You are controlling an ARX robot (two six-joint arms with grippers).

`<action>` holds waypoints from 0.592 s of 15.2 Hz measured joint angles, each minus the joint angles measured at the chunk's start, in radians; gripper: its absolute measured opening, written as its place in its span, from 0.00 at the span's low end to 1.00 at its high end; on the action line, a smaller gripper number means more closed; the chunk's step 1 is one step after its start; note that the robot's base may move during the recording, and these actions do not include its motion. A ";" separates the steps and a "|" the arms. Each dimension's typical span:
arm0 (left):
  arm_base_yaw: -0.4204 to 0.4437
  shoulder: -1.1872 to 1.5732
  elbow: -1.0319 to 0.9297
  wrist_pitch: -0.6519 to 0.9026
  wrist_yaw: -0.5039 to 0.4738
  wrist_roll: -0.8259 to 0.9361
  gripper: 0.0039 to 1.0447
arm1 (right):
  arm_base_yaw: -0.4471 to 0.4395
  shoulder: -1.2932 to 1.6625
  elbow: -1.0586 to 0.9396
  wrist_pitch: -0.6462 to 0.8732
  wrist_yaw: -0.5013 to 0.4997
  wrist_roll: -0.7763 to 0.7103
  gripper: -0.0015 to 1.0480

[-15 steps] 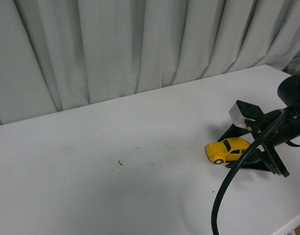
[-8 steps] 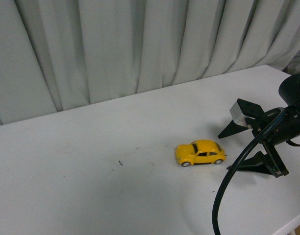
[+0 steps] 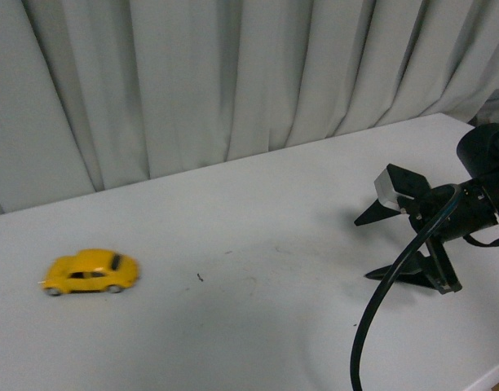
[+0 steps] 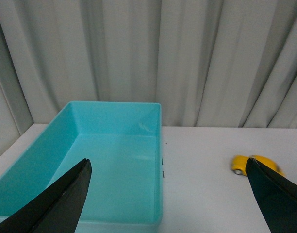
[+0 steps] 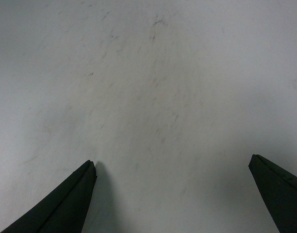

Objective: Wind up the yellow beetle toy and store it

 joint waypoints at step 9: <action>0.000 0.000 0.000 0.000 0.000 0.000 0.94 | 0.100 -0.270 -0.180 0.191 -0.225 0.317 0.94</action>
